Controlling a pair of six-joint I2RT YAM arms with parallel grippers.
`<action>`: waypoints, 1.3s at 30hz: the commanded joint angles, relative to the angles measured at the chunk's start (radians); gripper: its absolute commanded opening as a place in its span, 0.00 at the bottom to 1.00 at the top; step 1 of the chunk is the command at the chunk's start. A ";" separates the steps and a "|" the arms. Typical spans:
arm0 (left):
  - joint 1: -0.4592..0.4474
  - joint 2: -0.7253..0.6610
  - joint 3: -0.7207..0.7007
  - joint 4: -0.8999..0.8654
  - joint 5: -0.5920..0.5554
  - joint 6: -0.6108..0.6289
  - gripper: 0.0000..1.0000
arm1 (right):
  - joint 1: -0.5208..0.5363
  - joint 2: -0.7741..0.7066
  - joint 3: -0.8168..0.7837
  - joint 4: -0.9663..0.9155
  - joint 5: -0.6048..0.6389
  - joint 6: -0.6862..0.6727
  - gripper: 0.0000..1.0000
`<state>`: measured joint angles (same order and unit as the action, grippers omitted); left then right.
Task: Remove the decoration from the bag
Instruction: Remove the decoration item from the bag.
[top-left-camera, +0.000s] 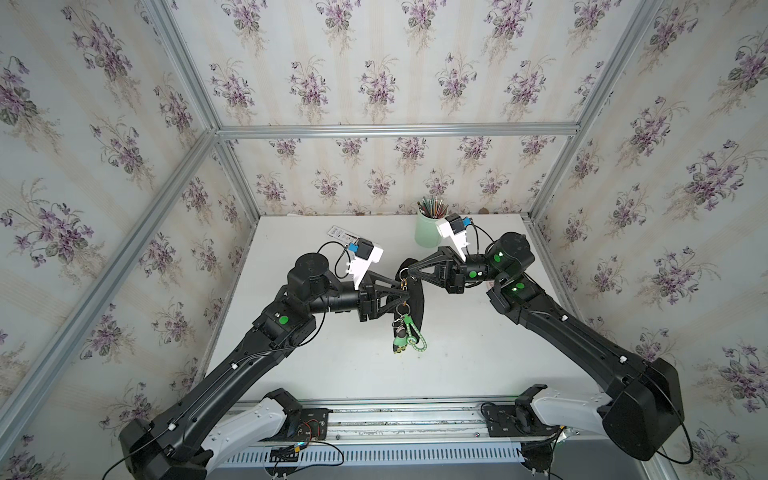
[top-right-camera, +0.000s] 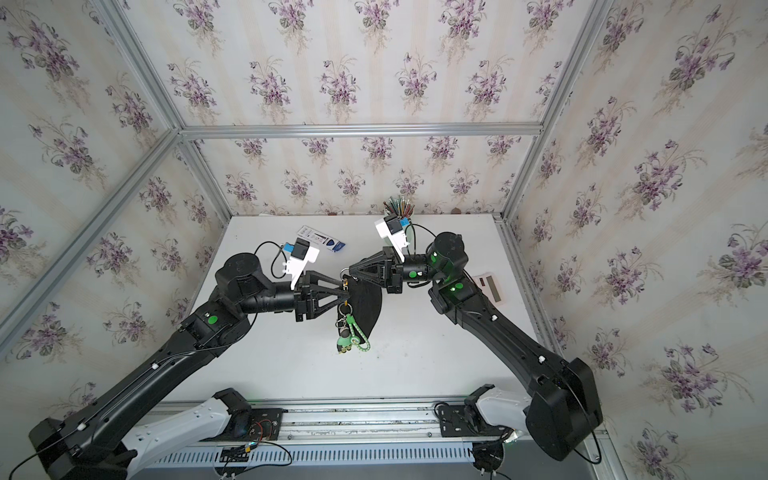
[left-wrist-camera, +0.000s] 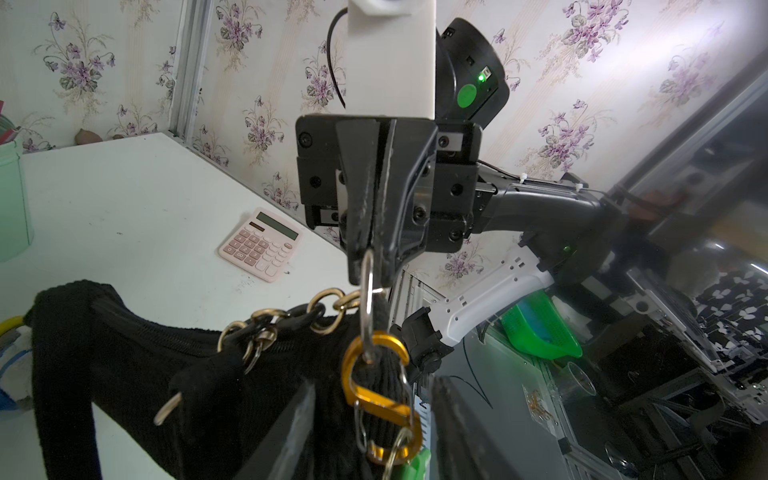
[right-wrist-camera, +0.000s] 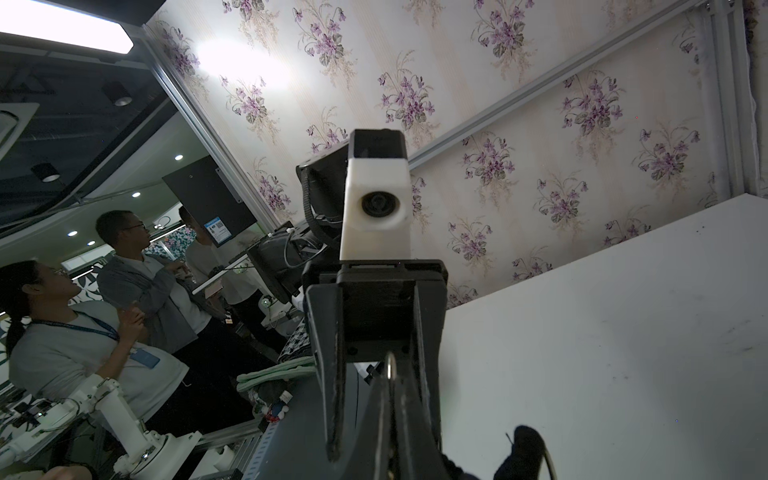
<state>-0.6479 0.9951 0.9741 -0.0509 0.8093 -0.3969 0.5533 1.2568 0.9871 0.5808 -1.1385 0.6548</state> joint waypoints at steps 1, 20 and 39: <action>-0.001 0.005 0.003 0.045 0.021 -0.001 0.40 | -0.001 -0.010 0.004 0.021 0.023 -0.014 0.00; -0.001 -0.009 0.004 0.057 0.014 -0.010 0.18 | -0.001 -0.024 -0.005 0.028 -0.006 -0.027 0.00; 0.001 -0.005 -0.001 0.069 -0.018 -0.035 0.10 | 0.000 -0.020 -0.117 0.318 -0.132 0.069 0.00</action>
<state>-0.6487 0.9890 0.9695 -0.0513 0.8055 -0.4202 0.5522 1.2442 0.8864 0.7753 -1.2163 0.6819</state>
